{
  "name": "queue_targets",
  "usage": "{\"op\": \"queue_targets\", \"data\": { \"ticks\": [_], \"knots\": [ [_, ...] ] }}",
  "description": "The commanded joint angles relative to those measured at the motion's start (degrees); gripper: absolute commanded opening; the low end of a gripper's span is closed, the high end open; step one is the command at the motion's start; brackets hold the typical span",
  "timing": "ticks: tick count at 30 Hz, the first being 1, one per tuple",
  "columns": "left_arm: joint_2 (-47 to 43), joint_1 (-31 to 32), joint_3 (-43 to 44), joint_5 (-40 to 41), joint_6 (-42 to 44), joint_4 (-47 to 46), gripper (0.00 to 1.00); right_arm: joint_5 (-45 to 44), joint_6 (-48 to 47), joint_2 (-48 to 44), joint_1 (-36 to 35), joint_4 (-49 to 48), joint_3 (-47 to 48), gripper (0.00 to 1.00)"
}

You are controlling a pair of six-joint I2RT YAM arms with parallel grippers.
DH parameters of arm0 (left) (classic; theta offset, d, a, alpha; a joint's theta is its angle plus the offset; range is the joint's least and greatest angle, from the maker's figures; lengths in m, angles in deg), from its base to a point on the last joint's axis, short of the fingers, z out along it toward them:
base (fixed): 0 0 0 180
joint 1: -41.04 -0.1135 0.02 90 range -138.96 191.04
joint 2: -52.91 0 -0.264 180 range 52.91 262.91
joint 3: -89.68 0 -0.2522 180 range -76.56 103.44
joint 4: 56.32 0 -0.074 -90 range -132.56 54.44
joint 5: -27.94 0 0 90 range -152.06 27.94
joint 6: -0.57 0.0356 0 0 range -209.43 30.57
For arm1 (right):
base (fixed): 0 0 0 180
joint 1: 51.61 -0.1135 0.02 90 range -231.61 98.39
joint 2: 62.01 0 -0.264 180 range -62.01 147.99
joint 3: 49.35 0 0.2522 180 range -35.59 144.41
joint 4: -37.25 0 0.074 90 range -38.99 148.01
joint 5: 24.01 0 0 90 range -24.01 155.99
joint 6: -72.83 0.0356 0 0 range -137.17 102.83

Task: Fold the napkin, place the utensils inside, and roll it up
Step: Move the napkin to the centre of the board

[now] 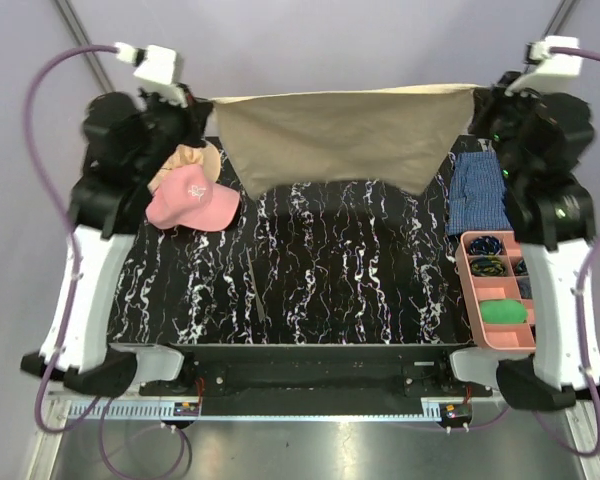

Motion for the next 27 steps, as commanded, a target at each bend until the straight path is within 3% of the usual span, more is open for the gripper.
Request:
{"op": "queue_targets", "data": {
  "ticks": [1,6,11,16,21,22,24,27],
  "knots": [
    [-9.7,-0.2,4.8,-0.9,2.3,-2.0,0.0,4.9,-0.5,-9.1,-0.1,-0.1,1.5,0.0],
    [-13.4,-0.2,6.9,-4.9,-2.5,-0.9,0.0,4.7,-0.6,-14.8,-0.1,3.7,4.8,0.0],
    [-12.9,-0.2,6.1,-6.7,-3.9,-1.1,0.0,5.5,-0.2,-13.4,-0.1,5.4,6.2,0.0],
    [-7.2,-0.2,4.3,-9.6,-5.4,-1.1,0.0,6.2,0.1,-10.1,-0.1,0.4,-3.8,0.0],
    [-3.4,-0.2,-3.2,-14.8,-5.8,-1.1,0.0,23.0,12.8,-7.8,-0.1,-5.7,-21.1,0.0],
    [-3.0,-0.2,-4.9,-17.8,-6.9,-1.2,0.0,29.1,16.6,-7.5,-0.1,-7.1,-24.3,0.05],
    [-2.1,1.9,-8.9,-18.4,-7.4,-1.2,0.0,33.1,19.5,-6.9,-0.2,-11.5,-34.0,0.18],
    [0.0,8.1,-8.6,-12.9,-4.9,-1.4,0.0,34.7,21.1,-6.9,-0.2,-13.4,-42.6,0.3]
  ]
}}
